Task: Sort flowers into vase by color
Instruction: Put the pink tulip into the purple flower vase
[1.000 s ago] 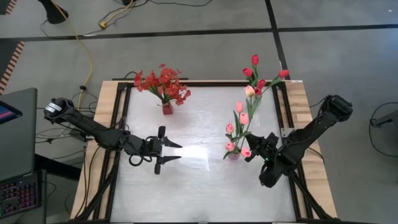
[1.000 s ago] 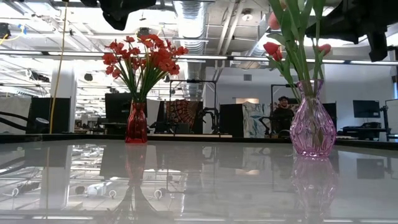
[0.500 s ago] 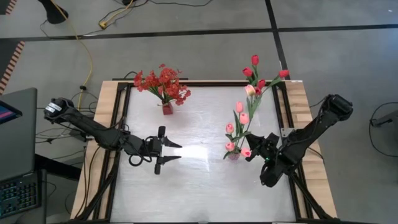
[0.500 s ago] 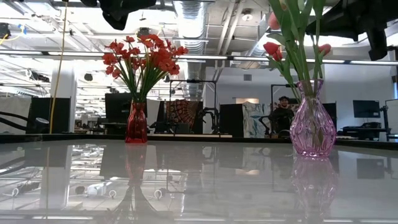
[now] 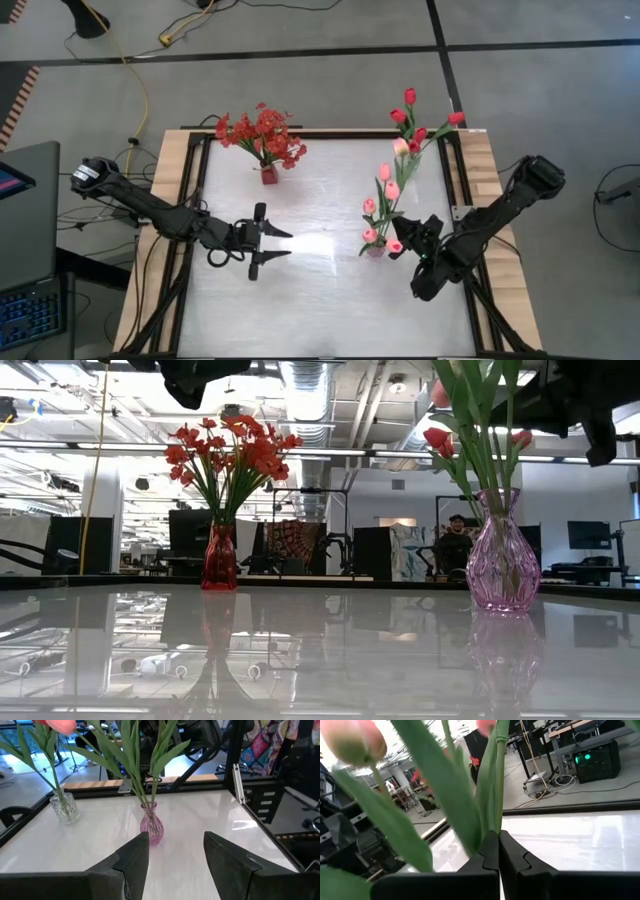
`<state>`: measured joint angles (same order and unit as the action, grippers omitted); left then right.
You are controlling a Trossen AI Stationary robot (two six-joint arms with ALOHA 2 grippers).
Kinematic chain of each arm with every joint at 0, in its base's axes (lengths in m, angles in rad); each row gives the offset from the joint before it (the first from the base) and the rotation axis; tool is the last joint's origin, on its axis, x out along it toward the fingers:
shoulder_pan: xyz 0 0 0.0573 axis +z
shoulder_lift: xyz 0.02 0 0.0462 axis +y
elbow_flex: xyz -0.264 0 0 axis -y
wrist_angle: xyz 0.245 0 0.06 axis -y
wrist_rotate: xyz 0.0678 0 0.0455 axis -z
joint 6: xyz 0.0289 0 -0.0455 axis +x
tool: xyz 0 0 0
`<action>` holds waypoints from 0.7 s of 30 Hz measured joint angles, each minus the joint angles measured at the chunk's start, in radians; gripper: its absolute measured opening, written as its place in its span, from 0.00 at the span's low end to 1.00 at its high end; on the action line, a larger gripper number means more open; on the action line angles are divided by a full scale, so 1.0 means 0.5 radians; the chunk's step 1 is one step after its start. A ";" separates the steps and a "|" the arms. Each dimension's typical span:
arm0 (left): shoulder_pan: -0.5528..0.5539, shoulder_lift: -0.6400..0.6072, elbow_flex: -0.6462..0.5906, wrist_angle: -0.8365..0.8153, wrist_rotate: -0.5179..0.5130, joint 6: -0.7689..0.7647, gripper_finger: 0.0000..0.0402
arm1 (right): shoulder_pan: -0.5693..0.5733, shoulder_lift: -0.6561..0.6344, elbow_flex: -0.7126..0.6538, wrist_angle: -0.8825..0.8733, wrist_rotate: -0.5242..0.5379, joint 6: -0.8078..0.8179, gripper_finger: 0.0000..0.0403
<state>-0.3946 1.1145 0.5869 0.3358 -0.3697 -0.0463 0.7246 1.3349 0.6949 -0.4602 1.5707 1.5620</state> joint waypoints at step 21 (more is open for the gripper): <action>0.000 0.000 0.000 -0.035 0.000 0.001 0.44 | 0.004 0.321 0.000 0.048 0.007 -0.099 0.05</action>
<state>-0.3946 1.1145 0.5869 0.3183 -0.3698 -0.0460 0.7268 1.4952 0.6949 -0.4361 1.5743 1.5126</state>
